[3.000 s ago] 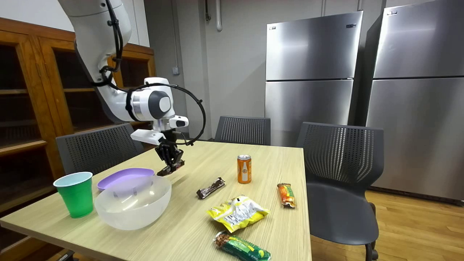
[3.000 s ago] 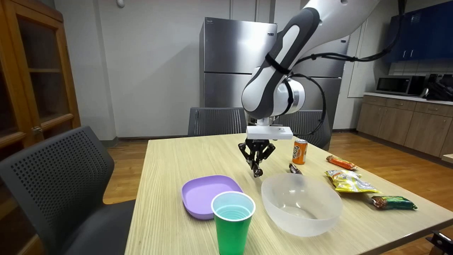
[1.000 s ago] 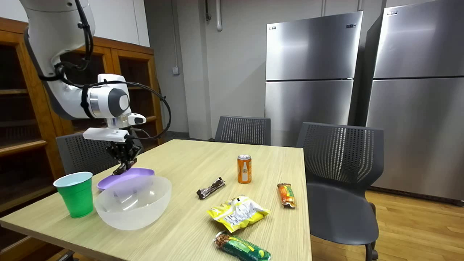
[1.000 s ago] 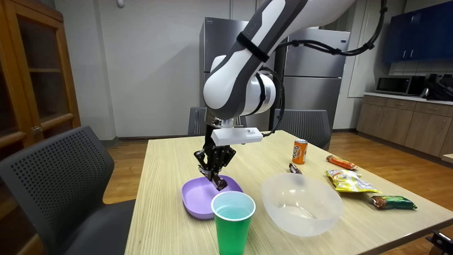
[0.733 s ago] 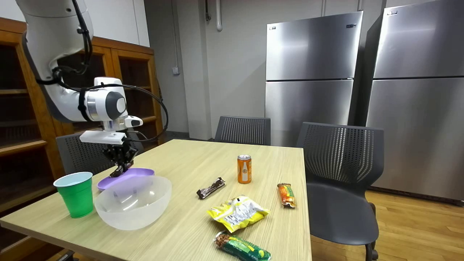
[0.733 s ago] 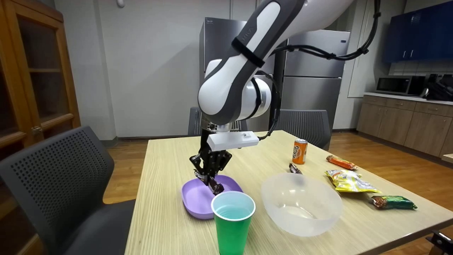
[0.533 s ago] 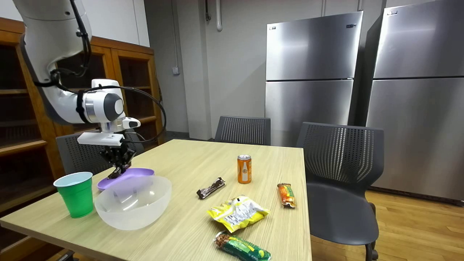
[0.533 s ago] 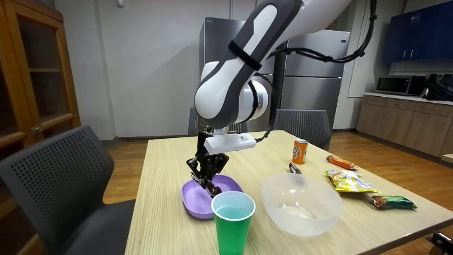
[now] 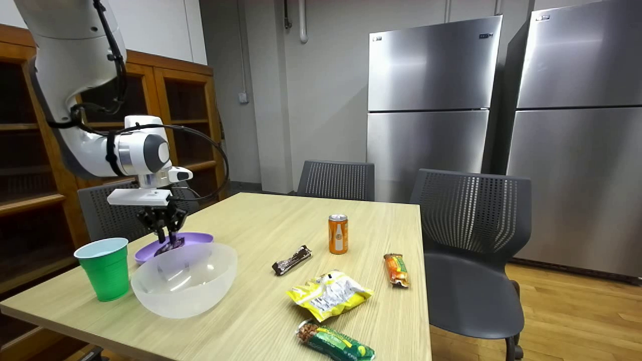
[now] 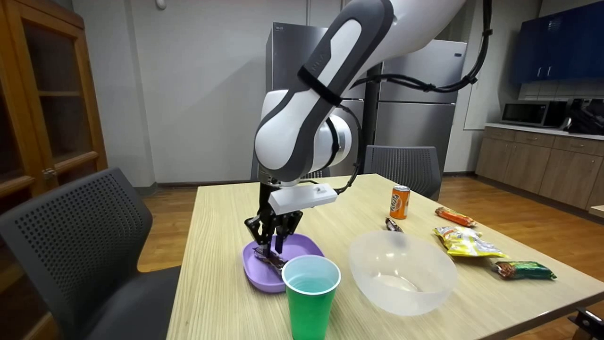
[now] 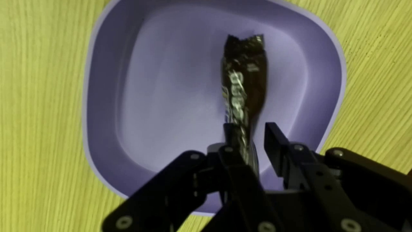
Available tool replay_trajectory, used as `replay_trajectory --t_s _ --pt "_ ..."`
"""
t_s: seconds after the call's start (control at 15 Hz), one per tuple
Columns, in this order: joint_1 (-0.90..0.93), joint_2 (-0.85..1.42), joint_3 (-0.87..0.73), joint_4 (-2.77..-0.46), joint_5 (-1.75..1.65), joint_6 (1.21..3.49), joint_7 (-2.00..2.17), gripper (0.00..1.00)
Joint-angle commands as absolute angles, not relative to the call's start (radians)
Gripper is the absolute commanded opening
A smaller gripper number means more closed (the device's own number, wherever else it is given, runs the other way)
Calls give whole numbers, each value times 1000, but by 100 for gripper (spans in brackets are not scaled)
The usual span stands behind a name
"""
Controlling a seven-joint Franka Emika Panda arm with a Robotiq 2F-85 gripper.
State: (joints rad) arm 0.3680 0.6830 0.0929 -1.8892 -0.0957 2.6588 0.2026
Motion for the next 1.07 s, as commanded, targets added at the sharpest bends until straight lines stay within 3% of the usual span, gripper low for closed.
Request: replay_trajectory --t_s 0.0,0.33,1.0 --pt "386 669 78 -1888 -128 2656 194 62" --pt "363 605 87 -1930 -129 2634 177 99" --pt "237 521 107 -1959 -83 2574 77 100"
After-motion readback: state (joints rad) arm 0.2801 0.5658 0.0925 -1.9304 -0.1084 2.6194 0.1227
